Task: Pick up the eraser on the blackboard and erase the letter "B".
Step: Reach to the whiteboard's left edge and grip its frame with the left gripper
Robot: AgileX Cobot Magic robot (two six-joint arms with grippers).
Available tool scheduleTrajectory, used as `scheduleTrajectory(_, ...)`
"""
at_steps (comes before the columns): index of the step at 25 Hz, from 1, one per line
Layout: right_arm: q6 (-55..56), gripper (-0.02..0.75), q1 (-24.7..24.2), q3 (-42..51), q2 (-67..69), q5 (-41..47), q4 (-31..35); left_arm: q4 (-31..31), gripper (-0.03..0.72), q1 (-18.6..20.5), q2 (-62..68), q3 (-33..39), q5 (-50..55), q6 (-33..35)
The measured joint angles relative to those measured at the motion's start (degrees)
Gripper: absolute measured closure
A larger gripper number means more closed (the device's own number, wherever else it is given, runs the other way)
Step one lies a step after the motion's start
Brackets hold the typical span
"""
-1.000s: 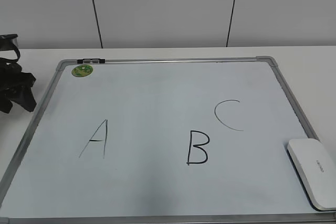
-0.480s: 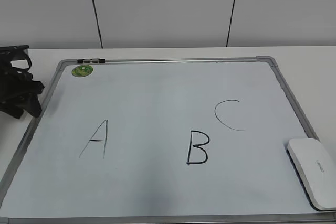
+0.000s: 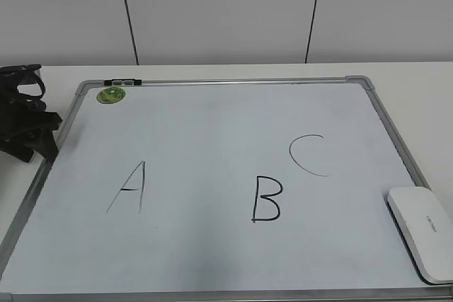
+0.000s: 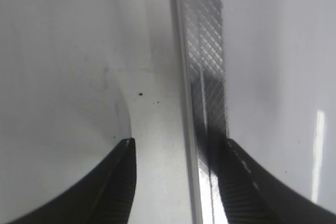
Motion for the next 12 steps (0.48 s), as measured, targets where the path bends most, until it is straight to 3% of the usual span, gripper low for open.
scheduleTrajectory(5, 0.0, 0.151, 0.0, 0.0, 0.0, 0.0, 0.0, 0.0, 0.336, 0.0, 0.46, -0.23, 0.0, 0.0)
scheduleTrajectory(12, 0.0, 0.151, 0.0, 0.0, 0.0, 0.0, 0.0, -1.4, 0.492, 0.0, 0.93, -0.69, 1.22, 0.0)
